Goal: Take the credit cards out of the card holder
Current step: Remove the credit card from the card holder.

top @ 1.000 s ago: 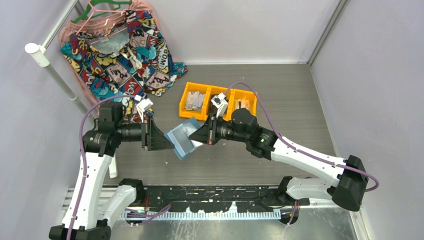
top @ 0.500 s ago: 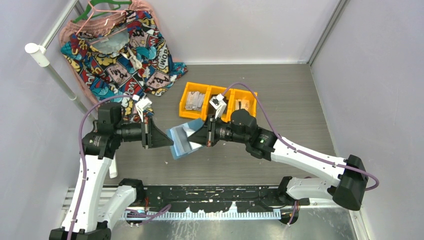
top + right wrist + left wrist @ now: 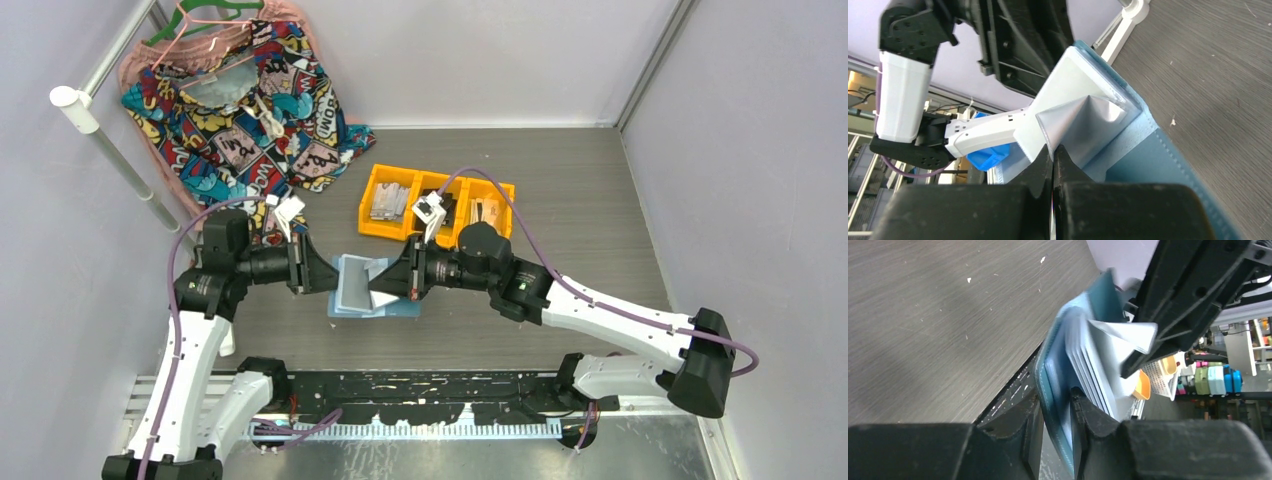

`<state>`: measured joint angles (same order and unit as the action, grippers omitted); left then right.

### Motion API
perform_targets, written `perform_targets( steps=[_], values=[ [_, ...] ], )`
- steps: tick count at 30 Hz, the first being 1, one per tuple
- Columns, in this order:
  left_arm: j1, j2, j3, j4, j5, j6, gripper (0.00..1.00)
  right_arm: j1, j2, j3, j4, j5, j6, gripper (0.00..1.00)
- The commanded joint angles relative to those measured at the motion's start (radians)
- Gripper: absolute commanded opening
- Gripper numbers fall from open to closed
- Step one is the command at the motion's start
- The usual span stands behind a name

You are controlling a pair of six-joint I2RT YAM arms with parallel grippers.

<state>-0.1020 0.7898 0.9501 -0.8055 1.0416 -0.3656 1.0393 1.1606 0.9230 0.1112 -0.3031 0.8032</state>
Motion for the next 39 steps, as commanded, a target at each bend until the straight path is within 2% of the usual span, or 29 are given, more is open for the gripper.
perform_targets(
  steps=[1, 3, 6, 7, 8, 11, 12, 13, 14, 18, 22, 26, 28, 30, 34, 39],
  values=[
    [0.005, -0.036, -0.039, 0.135, 0.048, -0.082, 0.26, 0.025, -0.002, 0.078, 0.105, -0.021, -0.023, 0.03],
    [0.005, -0.04, -0.043, 0.156, 0.055, -0.108, 0.26, 0.029, 0.002, 0.08, 0.107, -0.018, -0.028, 0.02],
    [0.005, -0.034, -0.047, 0.191, 0.09, -0.16, 0.39, 0.036, 0.011, 0.087, 0.111, -0.016, -0.03, 0.02],
    [0.005, -0.036, -0.051, 0.213, 0.104, -0.182, 0.39, 0.037, 0.013, 0.089, 0.111, -0.016, -0.03, 0.02],
    [0.005, -0.04, -0.057, 0.242, 0.116, -0.205, 0.37, 0.038, 0.018, 0.091, 0.11, -0.014, -0.031, 0.03],
    [0.005, -0.064, -0.067, 0.305, 0.125, -0.233, 0.08, 0.038, 0.012, 0.091, 0.079, 0.032, -0.041, 0.11],
    [0.005, -0.074, -0.066, 0.306, 0.111, -0.223, 0.01, 0.038, 0.001, 0.092, 0.055, 0.064, -0.049, 0.14],
    [0.005, -0.084, -0.061, 0.29, 0.097, -0.198, 0.0, 0.039, -0.013, 0.091, 0.022, 0.104, -0.06, 0.23],
    [0.005, -0.088, -0.049, 0.263, 0.084, -0.161, 0.0, 0.038, -0.034, 0.09, -0.03, 0.162, -0.069, 0.33],
    [0.005, -0.089, 0.02, 0.143, 0.015, 0.005, 0.0, 0.038, -0.113, 0.06, -0.152, 0.412, -0.107, 0.52],
    [0.005, -0.094, 0.067, 0.088, -0.037, 0.1, 0.0, 0.04, -0.116, 0.086, -0.254, 0.543, -0.129, 0.64],
    [0.005, -0.105, 0.097, 0.05, -0.123, 0.183, 0.0, 0.062, -0.11, 0.128, -0.297, 0.614, -0.144, 0.66],
    [0.005, -0.112, 0.1, 0.041, -0.176, 0.199, 0.0, 0.077, -0.111, 0.13, -0.25, 0.562, -0.154, 0.61],
    [0.005, -0.114, 0.102, 0.03, -0.217, 0.213, 0.0, 0.098, -0.099, 0.149, -0.216, 0.511, -0.159, 0.61],
    [0.004, -0.122, 0.092, 0.041, -0.266, 0.21, 0.0, 0.174, -0.04, 0.212, -0.191, 0.441, -0.181, 0.68],
    [0.004, -0.128, 0.094, 0.059, -0.277, 0.198, 0.0, 0.243, 0.097, 0.314, -0.253, 0.495, -0.217, 0.76]
  ],
)
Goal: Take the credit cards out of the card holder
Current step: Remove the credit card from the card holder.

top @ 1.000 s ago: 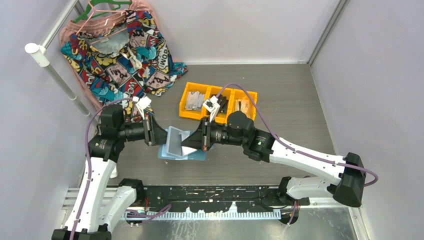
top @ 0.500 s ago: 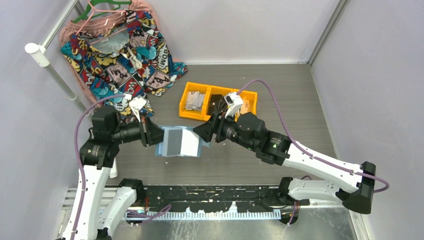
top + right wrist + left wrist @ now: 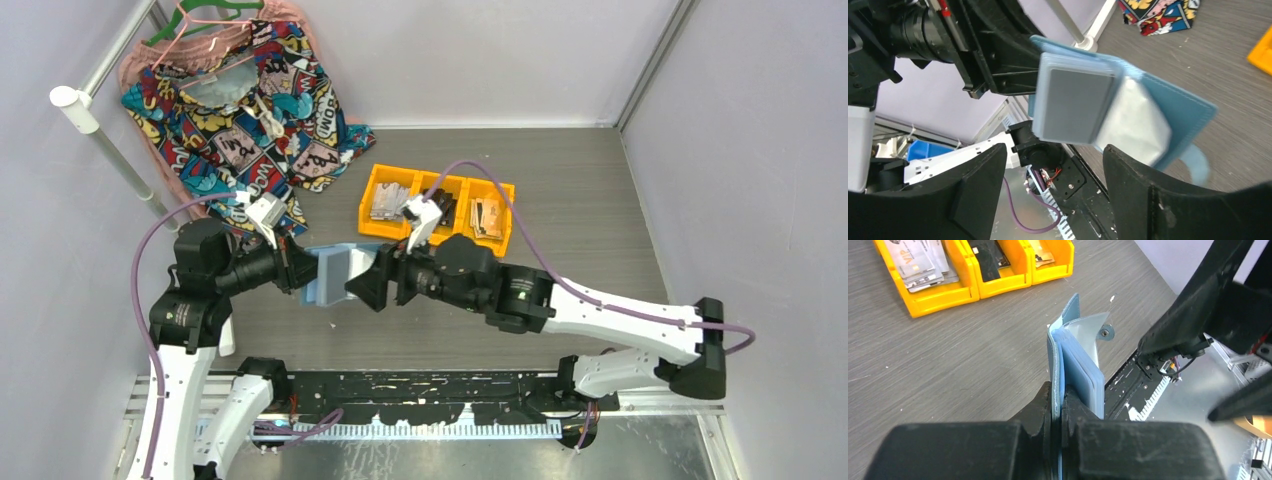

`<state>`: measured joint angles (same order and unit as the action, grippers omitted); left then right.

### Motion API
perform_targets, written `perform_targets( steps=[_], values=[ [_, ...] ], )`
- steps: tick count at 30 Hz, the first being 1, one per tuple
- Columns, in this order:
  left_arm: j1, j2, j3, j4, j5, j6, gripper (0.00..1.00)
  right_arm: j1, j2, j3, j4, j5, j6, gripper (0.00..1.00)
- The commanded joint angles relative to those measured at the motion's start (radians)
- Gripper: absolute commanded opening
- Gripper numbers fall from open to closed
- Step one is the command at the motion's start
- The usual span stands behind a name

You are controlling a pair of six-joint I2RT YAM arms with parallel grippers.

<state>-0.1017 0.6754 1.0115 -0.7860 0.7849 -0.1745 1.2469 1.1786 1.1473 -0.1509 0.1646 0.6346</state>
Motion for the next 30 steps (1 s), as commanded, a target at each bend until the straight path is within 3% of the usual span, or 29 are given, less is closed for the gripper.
perform_targets(
  steps=[1, 6, 9, 30],
  values=[
    [0.005, -0.014, 0.035, 0.039, -0.018, -0.001, 0.0, 0.043, 0.108, 0.108, -0.003, 0.051, -0.054, 0.77],
    [0.004, -0.024, 0.039, 0.039, -0.023, -0.005, 0.0, 0.078, 0.237, 0.22, -0.098, 0.233, -0.093, 0.8],
    [0.005, -0.029, 0.043, 0.034, -0.016, -0.007, 0.0, 0.085, 0.273, 0.242, -0.1, 0.292, -0.104, 0.72],
    [0.004, -0.028, 0.03, 0.044, -0.028, -0.015, 0.0, 0.104, 0.294, 0.258, -0.015, 0.206, -0.097, 0.76]
  ],
)
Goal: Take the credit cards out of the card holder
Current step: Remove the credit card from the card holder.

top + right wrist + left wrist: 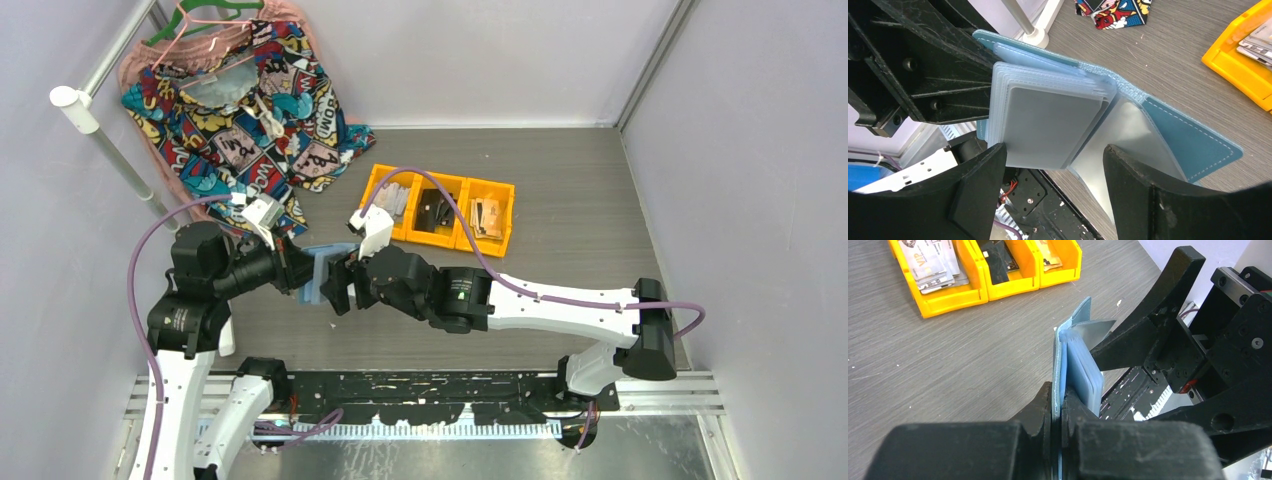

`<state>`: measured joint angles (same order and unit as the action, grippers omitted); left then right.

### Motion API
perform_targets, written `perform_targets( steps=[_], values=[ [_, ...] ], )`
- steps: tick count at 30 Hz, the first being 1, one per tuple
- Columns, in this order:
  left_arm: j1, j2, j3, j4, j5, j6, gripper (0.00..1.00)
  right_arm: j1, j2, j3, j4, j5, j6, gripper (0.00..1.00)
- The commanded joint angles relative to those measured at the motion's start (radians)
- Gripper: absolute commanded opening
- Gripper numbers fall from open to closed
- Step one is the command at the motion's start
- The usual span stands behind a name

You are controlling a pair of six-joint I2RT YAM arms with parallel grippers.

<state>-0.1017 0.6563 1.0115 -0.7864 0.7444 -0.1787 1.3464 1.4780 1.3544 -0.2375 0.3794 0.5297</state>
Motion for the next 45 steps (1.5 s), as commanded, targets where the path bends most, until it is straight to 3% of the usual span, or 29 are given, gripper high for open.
perform_targets(
  steps=[1, 12, 23, 43, 45],
  values=[
    [0.004, -0.009, 0.027, 0.048, 0.01, -0.013, 0.0, 0.004, -0.004, 0.052, 0.074, -0.016, 0.009, 0.76],
    [0.005, -0.014, 0.015, 0.058, -0.005, -0.024, 0.0, 0.005, 0.021, 0.081, 0.077, -0.024, 0.014, 0.75],
    [0.005, -0.018, 0.025, 0.048, -0.002, -0.022, 0.0, 0.005, -0.015, 0.048, -0.005, 0.136, 0.006, 0.52],
    [0.005, -0.032, 0.029, 0.126, 0.153, -0.112, 0.0, 0.005, -0.16, -0.097, 0.024, 0.157, 0.062, 0.37],
    [0.005, -0.033, 0.026, 0.134, 0.183, -0.121, 0.03, 0.002, -0.186, -0.127, 0.067, 0.118, 0.066, 0.31]
  ],
)
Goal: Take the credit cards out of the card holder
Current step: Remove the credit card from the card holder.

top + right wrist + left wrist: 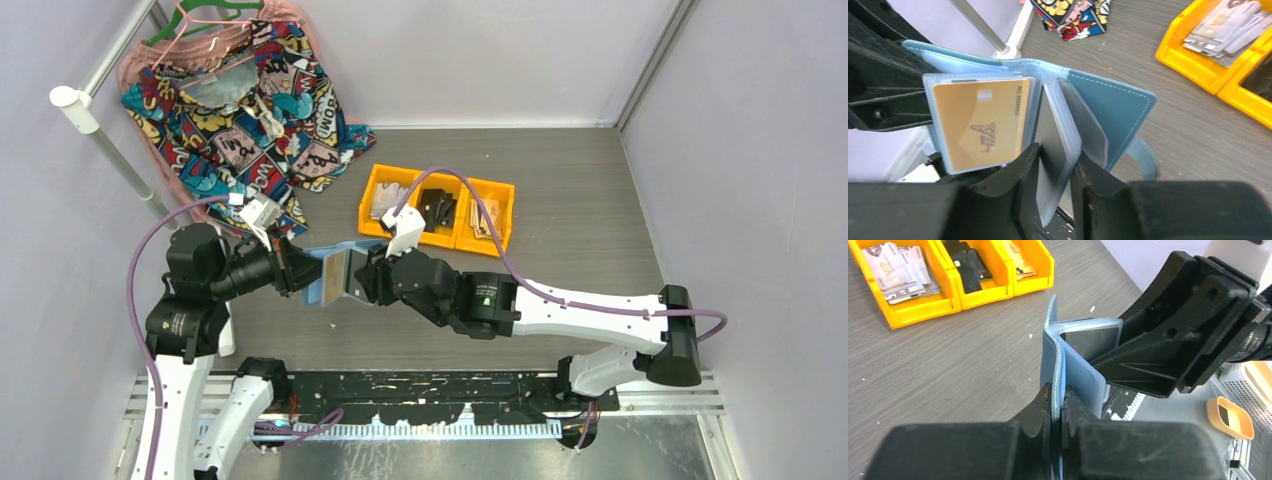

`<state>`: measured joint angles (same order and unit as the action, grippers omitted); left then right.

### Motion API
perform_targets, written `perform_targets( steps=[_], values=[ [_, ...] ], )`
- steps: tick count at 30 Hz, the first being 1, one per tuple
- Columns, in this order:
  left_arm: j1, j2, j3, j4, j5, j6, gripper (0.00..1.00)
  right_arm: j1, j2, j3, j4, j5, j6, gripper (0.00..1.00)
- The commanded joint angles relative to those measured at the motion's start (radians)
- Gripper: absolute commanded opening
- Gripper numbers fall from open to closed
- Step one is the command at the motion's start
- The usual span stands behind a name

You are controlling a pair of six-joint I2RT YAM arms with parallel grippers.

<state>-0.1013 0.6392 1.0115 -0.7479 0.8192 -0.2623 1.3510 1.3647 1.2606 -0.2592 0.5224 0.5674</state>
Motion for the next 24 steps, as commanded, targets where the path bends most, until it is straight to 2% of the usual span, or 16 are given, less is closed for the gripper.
perform_targets(
  steps=[1, 3, 5, 6, 7, 12, 16, 20, 24],
  values=[
    [0.004, -0.018, 0.023, 0.101, 0.125, -0.043, 0.13, -0.008, -0.088, -0.053, 0.12, -0.057, 0.035, 0.26],
    [0.004, -0.018, 0.011, 0.106, 0.163, -0.048, 0.34, -0.019, -0.121, -0.087, 0.181, -0.115, 0.054, 0.15],
    [0.004, -0.015, 0.0, 0.107, 0.184, -0.065, 0.47, -0.021, -0.143, -0.098, 0.208, -0.153, 0.059, 0.06],
    [0.004, -0.013, -0.007, 0.111, 0.199, -0.094, 0.64, -0.021, -0.158, -0.089, 0.182, -0.168, 0.053, 0.01],
    [0.004, -0.012, -0.009, 0.118, 0.205, -0.109, 0.67, -0.022, -0.166, -0.085, 0.166, -0.166, 0.051, 0.01],
    [0.005, -0.01, -0.052, 0.212, 0.303, -0.255, 0.72, -0.021, -0.197, -0.08, 0.14, -0.161, 0.032, 0.01],
    [0.004, -0.024, -0.107, 0.255, 0.31, -0.303, 0.76, -0.02, -0.153, 0.009, 0.05, -0.141, 0.008, 0.01],
    [0.004, -0.036, -0.124, 0.253, 0.326, -0.324, 0.8, 0.019, -0.086, 0.132, -0.084, -0.002, -0.042, 0.01],
    [0.004, -0.047, -0.117, 0.26, 0.354, -0.35, 0.82, 0.032, -0.079, 0.156, -0.094, 0.059, -0.055, 0.01]
  ],
)
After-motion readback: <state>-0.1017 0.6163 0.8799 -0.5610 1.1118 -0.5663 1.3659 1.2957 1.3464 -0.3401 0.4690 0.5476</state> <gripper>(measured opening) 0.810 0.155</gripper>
